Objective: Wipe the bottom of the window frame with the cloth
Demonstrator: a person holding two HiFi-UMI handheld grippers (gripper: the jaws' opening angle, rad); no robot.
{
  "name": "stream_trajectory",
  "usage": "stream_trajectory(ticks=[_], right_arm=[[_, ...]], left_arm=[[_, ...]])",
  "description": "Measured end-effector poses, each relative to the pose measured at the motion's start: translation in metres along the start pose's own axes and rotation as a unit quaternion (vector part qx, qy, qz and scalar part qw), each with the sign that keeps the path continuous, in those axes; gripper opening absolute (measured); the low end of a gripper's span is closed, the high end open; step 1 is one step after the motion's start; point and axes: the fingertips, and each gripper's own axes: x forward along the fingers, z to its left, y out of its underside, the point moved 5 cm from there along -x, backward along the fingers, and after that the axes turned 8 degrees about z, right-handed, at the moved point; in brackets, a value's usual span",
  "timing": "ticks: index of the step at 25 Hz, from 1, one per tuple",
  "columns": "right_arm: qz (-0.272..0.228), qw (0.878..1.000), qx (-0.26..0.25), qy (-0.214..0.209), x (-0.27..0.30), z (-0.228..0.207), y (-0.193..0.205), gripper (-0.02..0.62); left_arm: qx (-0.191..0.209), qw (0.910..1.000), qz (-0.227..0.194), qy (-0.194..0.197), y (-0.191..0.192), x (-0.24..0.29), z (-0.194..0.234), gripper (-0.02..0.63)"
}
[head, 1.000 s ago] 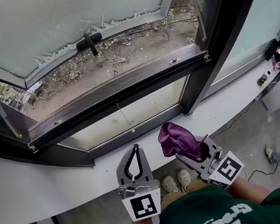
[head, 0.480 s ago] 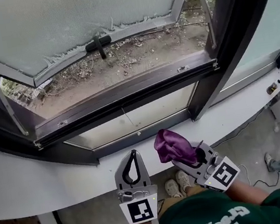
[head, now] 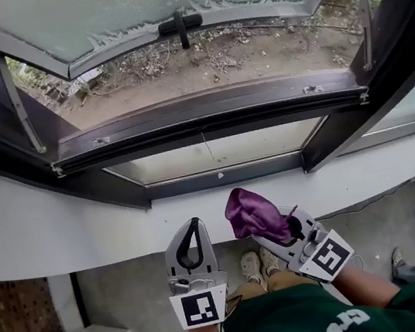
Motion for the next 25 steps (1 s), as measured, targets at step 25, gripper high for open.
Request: stream_trajectory(ticks=[25], right_arm=[[-0.003, 0.995, 0.098, -0.027, 0.277, 0.079, 0.089, 0.152]], left_arm=[[-0.001, 0.9999, -0.003, -0.014, 0.163, 0.042, 0.227, 0.003]])
